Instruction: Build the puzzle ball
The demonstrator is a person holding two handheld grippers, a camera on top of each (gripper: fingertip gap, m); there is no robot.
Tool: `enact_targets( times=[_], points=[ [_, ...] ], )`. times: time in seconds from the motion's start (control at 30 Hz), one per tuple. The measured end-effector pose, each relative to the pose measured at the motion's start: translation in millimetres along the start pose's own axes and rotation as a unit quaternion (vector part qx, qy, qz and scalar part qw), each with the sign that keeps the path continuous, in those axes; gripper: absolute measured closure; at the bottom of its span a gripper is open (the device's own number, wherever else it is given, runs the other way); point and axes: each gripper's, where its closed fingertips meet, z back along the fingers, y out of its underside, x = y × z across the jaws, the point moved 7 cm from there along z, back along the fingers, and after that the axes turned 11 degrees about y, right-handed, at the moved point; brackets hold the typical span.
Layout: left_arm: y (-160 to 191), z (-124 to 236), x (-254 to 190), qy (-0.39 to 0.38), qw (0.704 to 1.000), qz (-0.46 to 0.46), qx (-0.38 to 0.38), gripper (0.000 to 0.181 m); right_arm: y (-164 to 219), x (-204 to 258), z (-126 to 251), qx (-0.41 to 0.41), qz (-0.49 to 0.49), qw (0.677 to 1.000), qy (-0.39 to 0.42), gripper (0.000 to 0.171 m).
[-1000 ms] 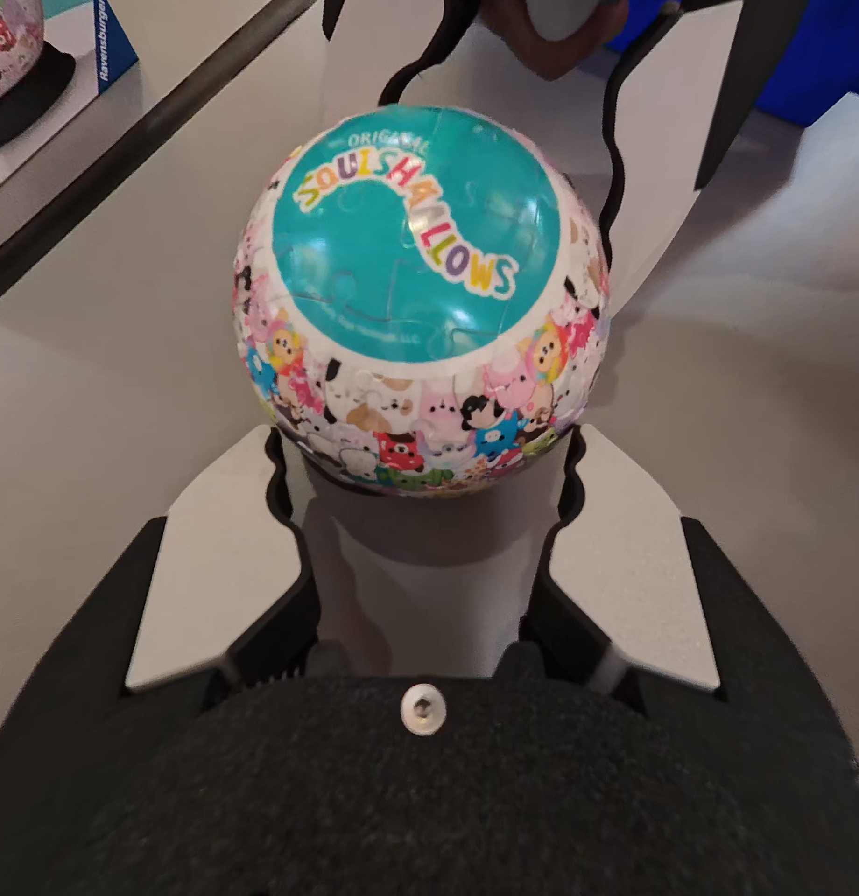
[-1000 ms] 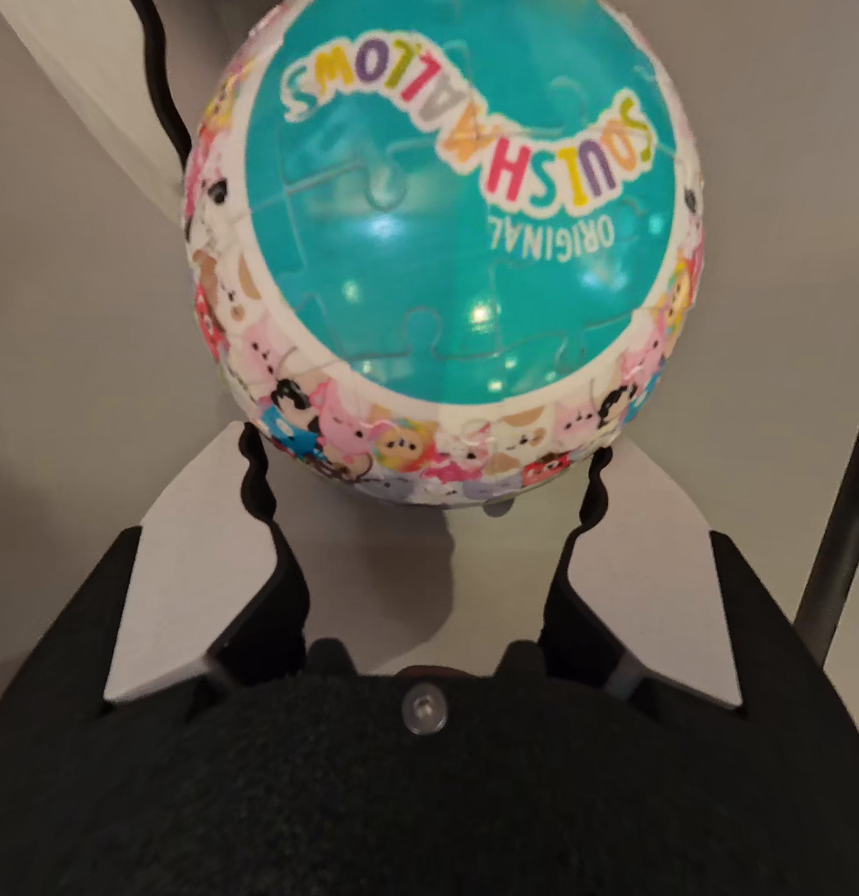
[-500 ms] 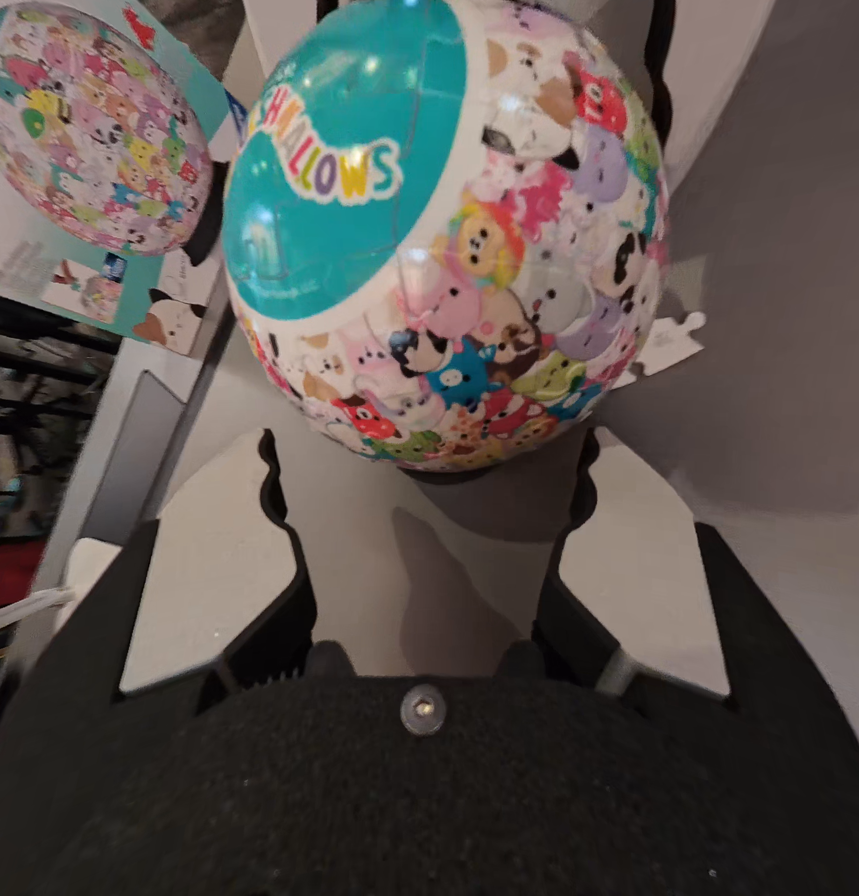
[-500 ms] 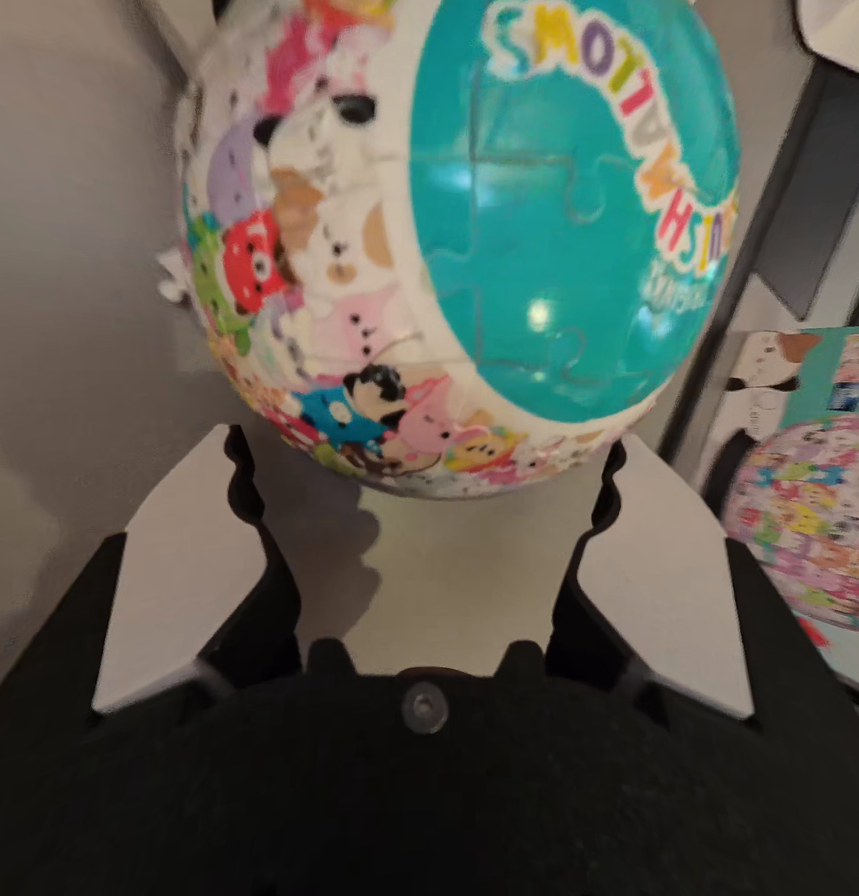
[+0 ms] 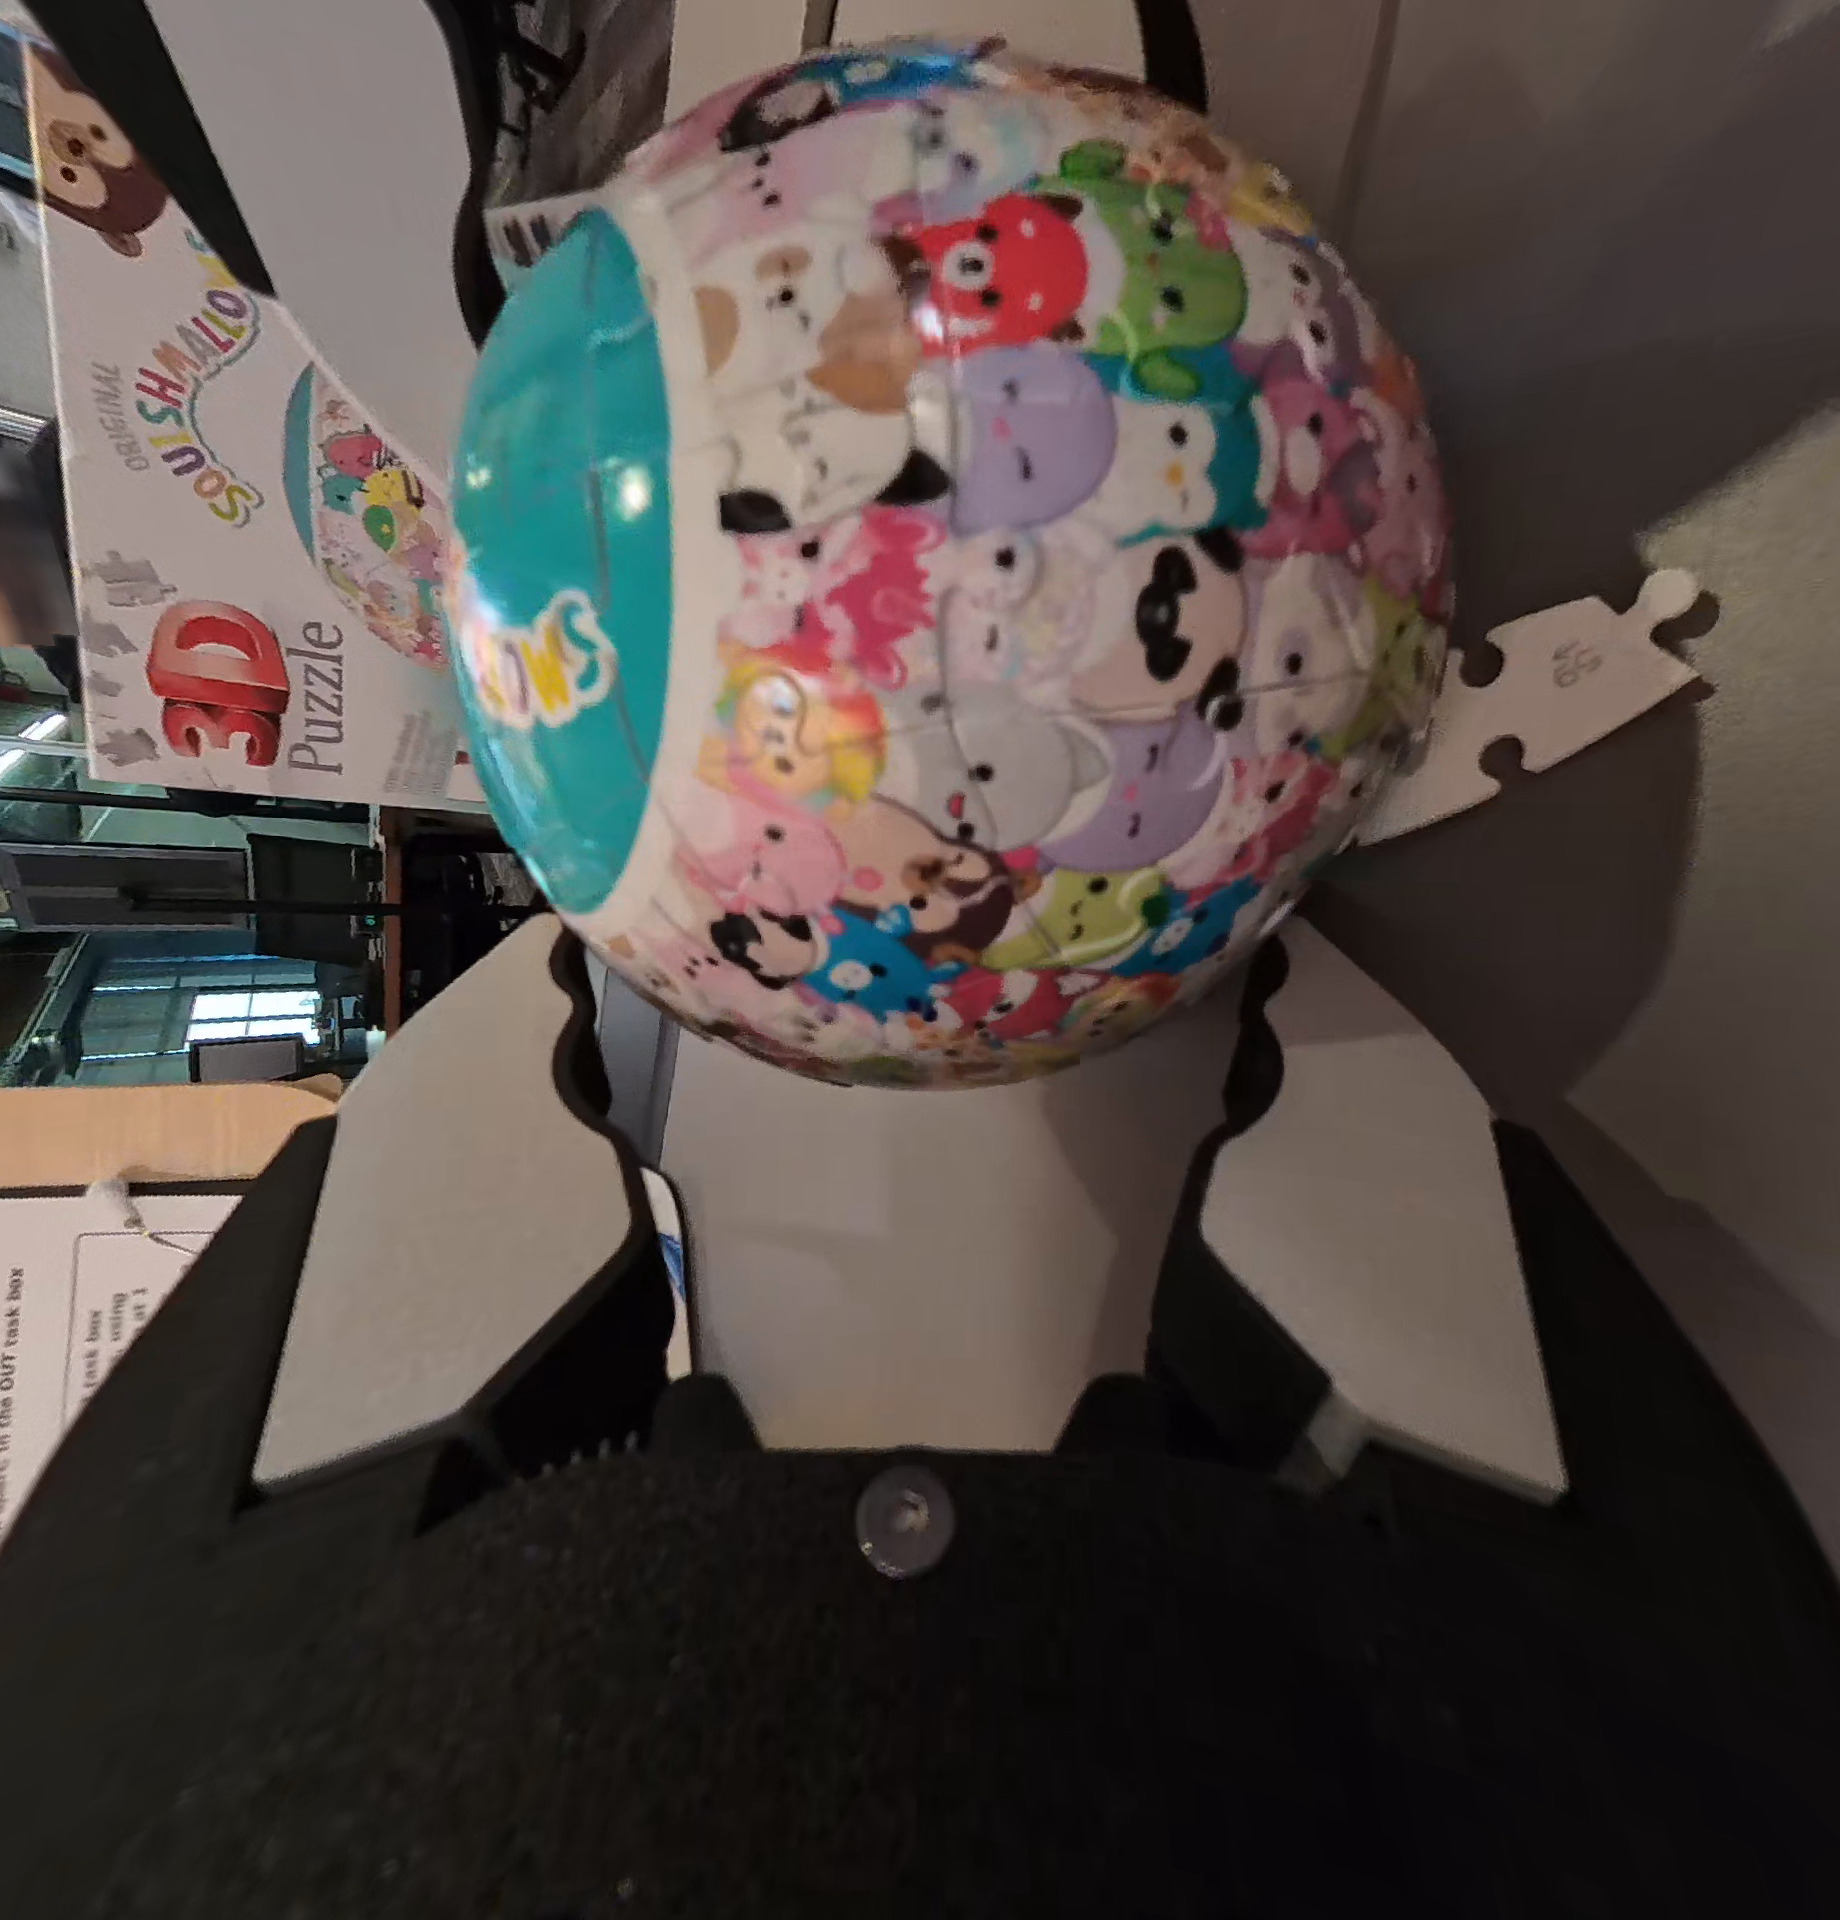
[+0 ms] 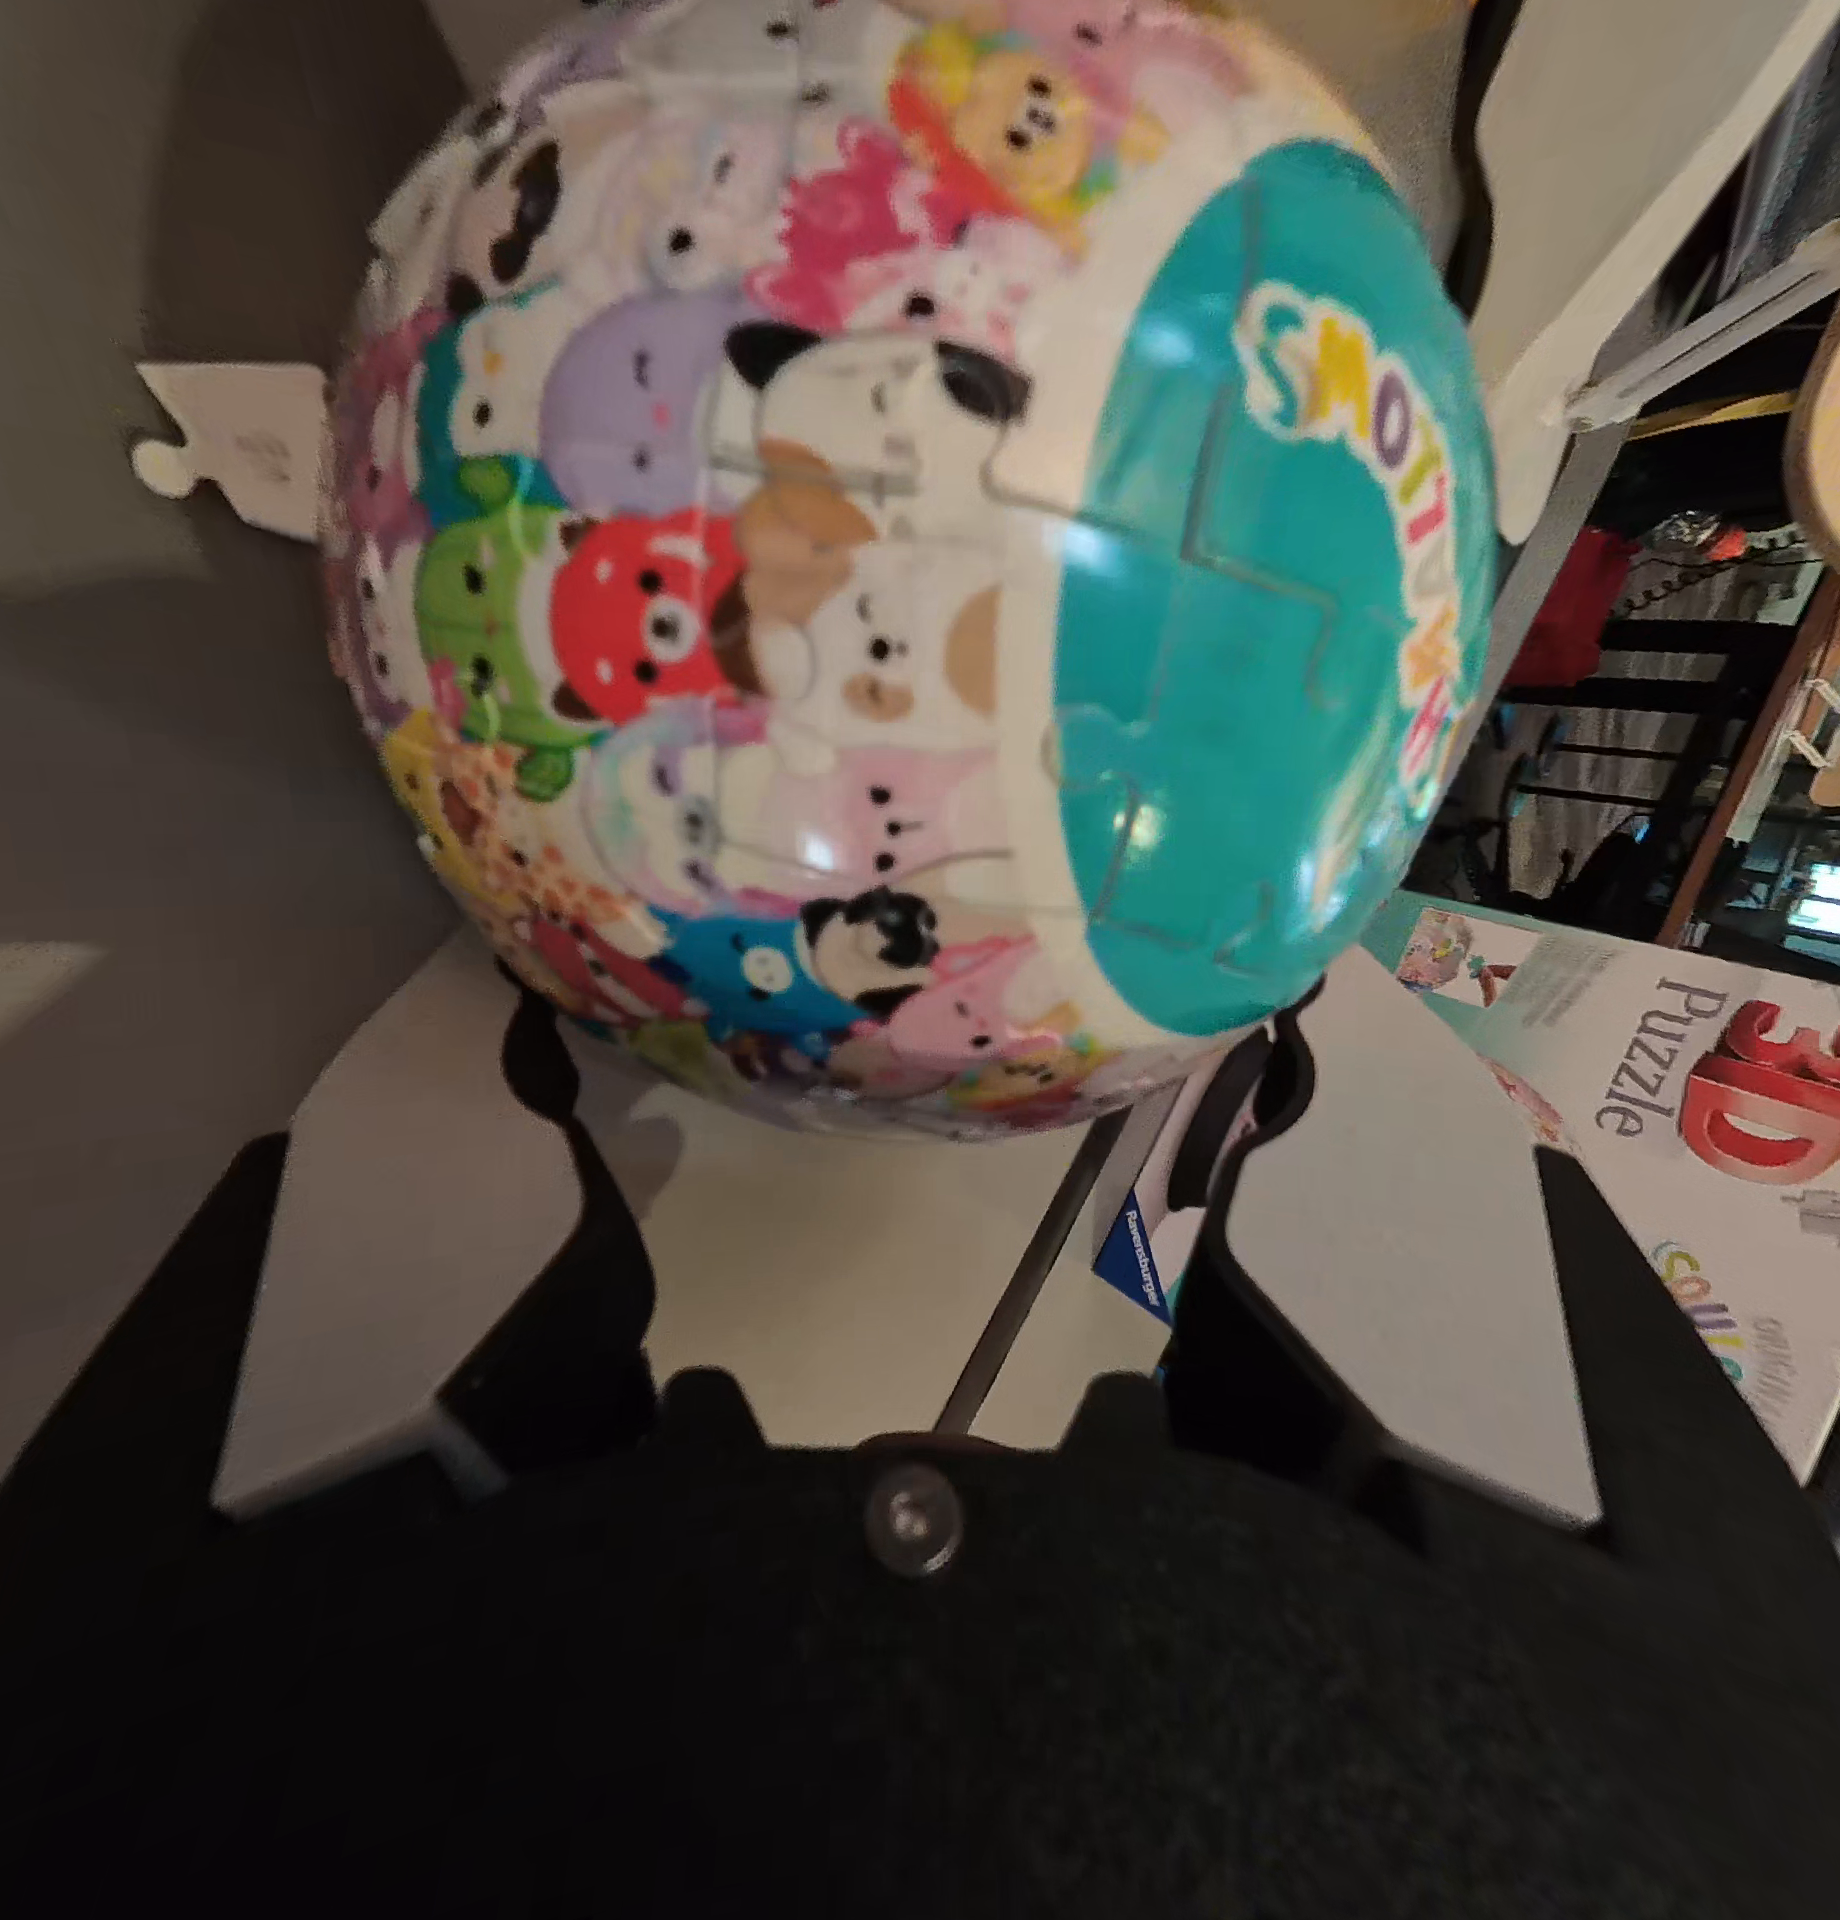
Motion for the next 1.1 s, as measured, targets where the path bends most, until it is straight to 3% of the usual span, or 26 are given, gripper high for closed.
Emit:
enact_targets(
  times=[0.47, 0.73, 0.93, 1.1],
  points=[
    [3, 19, 6, 0.112, 0.99, 0.065, -0.062, 0.065, -17, -14, 16, 0.0, -0.059, 0.988, -0.143, 0.042],
    [2, 55, -5, 0.225, 0.956, 0.143, -0.124, 0.065, -46, -16, 35, 0.016, -0.096, 0.955, -0.279, 0.043],
    [-1, 95, -25, 0.354, 0.894, 0.202, -0.187, 0.065, -79, -2, 64, -0.011, -0.194, 0.889, -0.415, 0.043],
    [-5, 124, -43, 0.478, 0.809, 0.245, -0.239, 0.066, -101, 15, 89, -0.048, -0.3, 0.779, -0.549, 0.049]
  ],
)
